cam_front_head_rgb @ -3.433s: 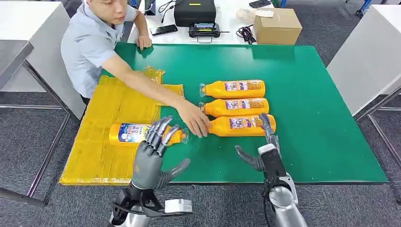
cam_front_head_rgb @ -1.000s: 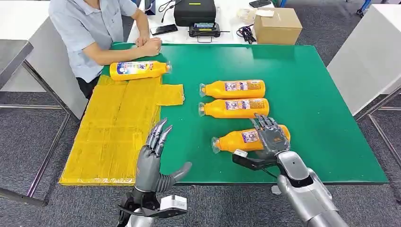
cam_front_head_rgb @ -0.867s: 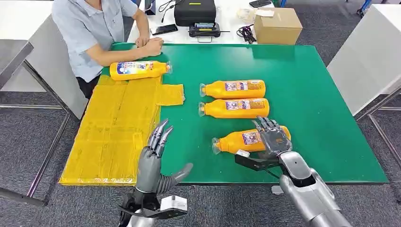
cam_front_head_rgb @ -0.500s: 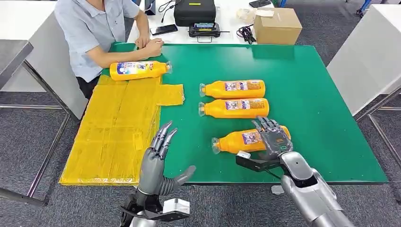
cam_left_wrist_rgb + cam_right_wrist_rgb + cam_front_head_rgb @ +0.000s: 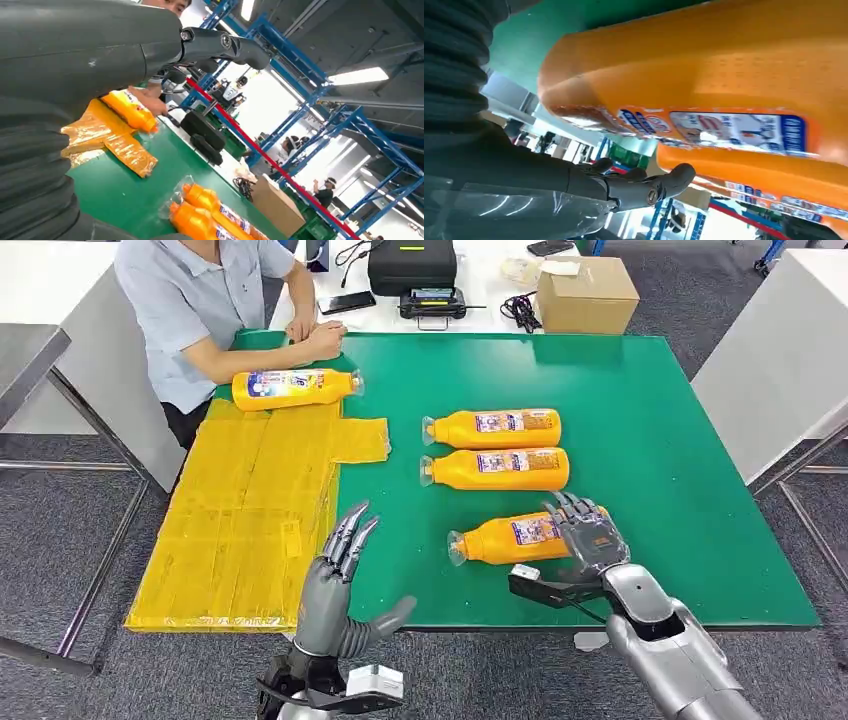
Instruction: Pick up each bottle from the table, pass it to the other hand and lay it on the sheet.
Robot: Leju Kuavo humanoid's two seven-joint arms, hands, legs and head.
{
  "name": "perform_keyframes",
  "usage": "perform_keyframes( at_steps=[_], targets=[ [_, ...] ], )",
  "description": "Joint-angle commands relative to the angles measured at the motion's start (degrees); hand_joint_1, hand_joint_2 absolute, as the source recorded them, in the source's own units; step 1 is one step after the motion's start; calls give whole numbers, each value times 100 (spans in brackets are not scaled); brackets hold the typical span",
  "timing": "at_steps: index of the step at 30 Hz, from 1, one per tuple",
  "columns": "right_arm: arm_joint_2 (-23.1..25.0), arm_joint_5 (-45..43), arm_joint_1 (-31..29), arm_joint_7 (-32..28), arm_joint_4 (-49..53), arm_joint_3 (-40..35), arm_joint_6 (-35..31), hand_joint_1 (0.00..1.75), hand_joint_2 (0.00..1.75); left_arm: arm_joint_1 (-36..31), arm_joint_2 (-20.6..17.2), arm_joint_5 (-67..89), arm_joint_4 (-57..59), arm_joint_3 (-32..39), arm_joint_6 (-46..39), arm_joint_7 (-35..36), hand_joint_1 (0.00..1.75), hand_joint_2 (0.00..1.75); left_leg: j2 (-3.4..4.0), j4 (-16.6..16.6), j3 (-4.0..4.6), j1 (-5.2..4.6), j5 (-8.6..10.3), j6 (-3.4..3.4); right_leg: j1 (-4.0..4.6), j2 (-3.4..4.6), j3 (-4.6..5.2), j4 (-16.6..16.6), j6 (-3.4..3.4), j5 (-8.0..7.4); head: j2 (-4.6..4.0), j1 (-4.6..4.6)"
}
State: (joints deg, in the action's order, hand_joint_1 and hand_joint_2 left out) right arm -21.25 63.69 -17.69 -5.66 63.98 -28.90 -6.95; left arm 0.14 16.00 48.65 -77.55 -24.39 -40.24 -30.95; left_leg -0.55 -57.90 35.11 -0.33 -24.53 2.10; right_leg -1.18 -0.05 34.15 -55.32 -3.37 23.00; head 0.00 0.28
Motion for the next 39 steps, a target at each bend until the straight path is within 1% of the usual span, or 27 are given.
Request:
perform_keyframes(
  at_steps=[1, 2, 3, 5, 6, 7, 9, 10, 11, 12, 14, 15, 18, 19, 21, 22, 25, 27, 28, 29, 32, 33, 35, 36, 37, 38, 39],
  targets=[
    [-232, -109, -80, 116, -176, 1, 175, 0, 175, 105, -99, 19, 114, -117, 24, -23, 0, 175, 3, 5, -18, 1, -5, -8, 2, 0, -17, 3, 10, 5, 0, 2],
    [-268, -129, -73, 123, -267, 51, 184, 0, 175, 110, -114, 31, 109, -131, 24, -26, 0, 175, 1, 5, -17, 1, -4, -7, 1, -2, -16, 5, 9, 4, 0, 2],
    [-257, -142, -76, 128, -321, 91, 161, 0, 175, 116, -117, 37, 106, -137, 24, -24, 0, 175, 5, 5, -33, 4, -11, -11, 5, 0, -32, 6, 14, 10, 0, 2],
    [-233, -170, -79, 123, -404, 153, 94, 0, 175, 103, -147, 0, 128, -195, 24, -32, 0, 175, 1, 6, -20, 2, -5, -7, 2, -2, -19, 6, 9, 5, 0, 2],
    [-195, -199, -99, 100, -480, 184, 76, 0, 175, 91, -168, -20, 128, -224, 24, -25, 0, 175, 5, 5, -37, 4, -13, -11, 5, 1, -36, 6, 14, 12, 0, 2],
    [-130, -190, -140, 72, -590, 217, -4, 0, 175, 78, -185, -10, 129, -262, 24, -8, 0, 175, 7, 5, -25, 3, -8, -9, 4, 4, -24, 6, 11, 6, 0, 2],
    [-32, -198, -179, 53, -736, 259, -50, 0, 175, 47, -201, -18, 140, -292, 24, 6, 0, 175, 13, 5, -38, 4, -14, -13, 6, 9, -35, 6, 16, 11, 0, 2],
    [-32, -198, -179, 53, -736, 259, -50, 0, 175, 47, -201, -18, 140, -292, 24, 6, 0, 175, 12, 8, -31, 5, -9, -11, 6, 8, -29, 9, 14, 5, 0, 2],
    [25, -240, -206, -27, -841, 280, -84, 0, 175, 4, -218, -59, 157, -331, 24, -10, 0, 175, 8, 6, -22, 4, -5, -9, 5, 5, -21, 7, 11, 3, 0, 2],
    [43, -278, -240, -74, -935, 310, -105, 0, 175, -20, -225, -72, 166, -340, 24, -25, 0, 175, 12, 7, -38, 7, -11, -14, 8, 8, -35, 8, 17, 8, 0, 2],
    [151, -328, -319, -252, -1124, 372, -294, 0, 175, -69, -237, -120, 184, -385, 24, -48, 0, 175, 10, 6, -19, 3, -4, -8, 4, 8, -17, 6, 10, 1, 0, 0],
    [226, -317, -382, -291, -1238, 392, -364, 0, 175, -86, -230, -115, 184, -387, 24, -40, 0, 175, 19, 5, -34, 6, -10, -13, 7, 15, -29, 6, 17, 5, 0, 2],
    [371, -289, -451, -387, -1337, 407, -555, 0, 175, -114, -238, -111, 193, -420, 24, -41, 0, 175, 16, 5, -14, 3, -3, -6, 4, 14, -11, 6, 8, -2, 0, 2],
    [446, -276, -505, -399, -1389, 404, -586, 0, 175, -127, -248, -123, 194, -436, 24, -37, 0, 175, 25, 6, -31, 5, -9, -12, 6, 21, -25, 7, 14, 2, 0, 2],
    [475, -278, -534, -398, -1397, 399, -570, 0, 175, -129, -246, -123, 194, -439, 24, -36, 0, 175, 17, 4, -20, 4, -4, -9, 4, 13, -15, 5, 10, 0, 0, 4],
    [475, -278, -534, -398, -1397, 399, -570, 0, 175, -129, -246, -123, 194, -439, 24, -36, 0, 175, 24, 5, -34, 6, -10, -14, 7, 19, -27, 4, 17, 4, 0, 2],
    [475, -278, -534, -398, -1397, 399, -570, 0, 175, -129, -246, -123, 194, -439, 24, -36, 0, 175, 14, 6, -21, 3, -4, -8, 3, 11, -16, 5, 10, 1, 0, 2],
    [496, -234, -575, -415, -1443, 388, -614, 0, 175, -132, -247, -116, 186, -438, 24, -42, 0, 175, 16, 4, -30, 5, -10, -11, 6, 13, -27, 6, 14, 5, 0, 4],
    [530, -216, -592, -401, -1455, 370, -604, 0, 175, -138, -245, -118, 193, -445, 24, -44, 0, 175, 16, 4, -21, 3, -6, -8, 3, 14, -17, 4, 11, 2, 0, 0],
    [599, -204, -669, -446, -1582, 352, -618, 0, 175, -159, -233, -119, 213, -440, 24, -57, 0, 175, 24, 4, -37, 4, -13, -13, 5, 20, -31, 4, 16, 7, 0, 4],
    [730, -181, -765, -482, -1736, 325, -712, 0, 175, -198, -231, -153, 243, -475, 24, -60, 0, 175, 15, 4, -13, 3, -3, -7, 3, 13, -10, 4, 9, -1, 0, 4],
    [748, -161, -790, -485, -1786, 307, -715, 0, 175, -200, -229, -135, 240, -472, 24, -55, 0, 175, 22, 4, -26, 5, -8, -11, 5, 19, -20, 3, 14, 2, 0, 2],
    [784, -176, -841, -484, -1876, 297, -655, 0, 175, -207, -224, -166, 255, -477, 24, -51, 0, 175, 25, 5, -33, 6, -10, -14, 7, 21, -26, 5, 16, 3, 0, 2],
    [802, -153, -908, -463, -1988, 259, -583, 0, 175, -230, -228, -226, 292, -498, 24, -49, 0, 175, 21, 4, -23, 5, -6, -11, 6, 17, -18, 4, 13, 1, 0, 2],
    [798, -133, -976, -414, -2126, 217, -463, 0, 175, -243, -231, -255, 309, -507, 24, -58, 0, 175, 14, 5, -15, 3, -2, -7, 3, 11, -11, 4, 9, -1, 0, 0],
    [773, -80, -1080, -274, -2326, 161, -271, 0, 175, -244, -222, -256, 325, -485, 24, -56, 0, 175, 18, 4, -27, 4, -7, -11, 5, 14, -21, 4, 13, 3, 0, 2],
    [761, -36, -1122, -233, -2391, 115, -232, 0, 175, -242, -212, -252, 337, -469, 24, -68, 0, 175, 15, 3, -22, 3, -5, -8, 4, 11, -17, 3, 10, 2, 0, 2]
  ],
)
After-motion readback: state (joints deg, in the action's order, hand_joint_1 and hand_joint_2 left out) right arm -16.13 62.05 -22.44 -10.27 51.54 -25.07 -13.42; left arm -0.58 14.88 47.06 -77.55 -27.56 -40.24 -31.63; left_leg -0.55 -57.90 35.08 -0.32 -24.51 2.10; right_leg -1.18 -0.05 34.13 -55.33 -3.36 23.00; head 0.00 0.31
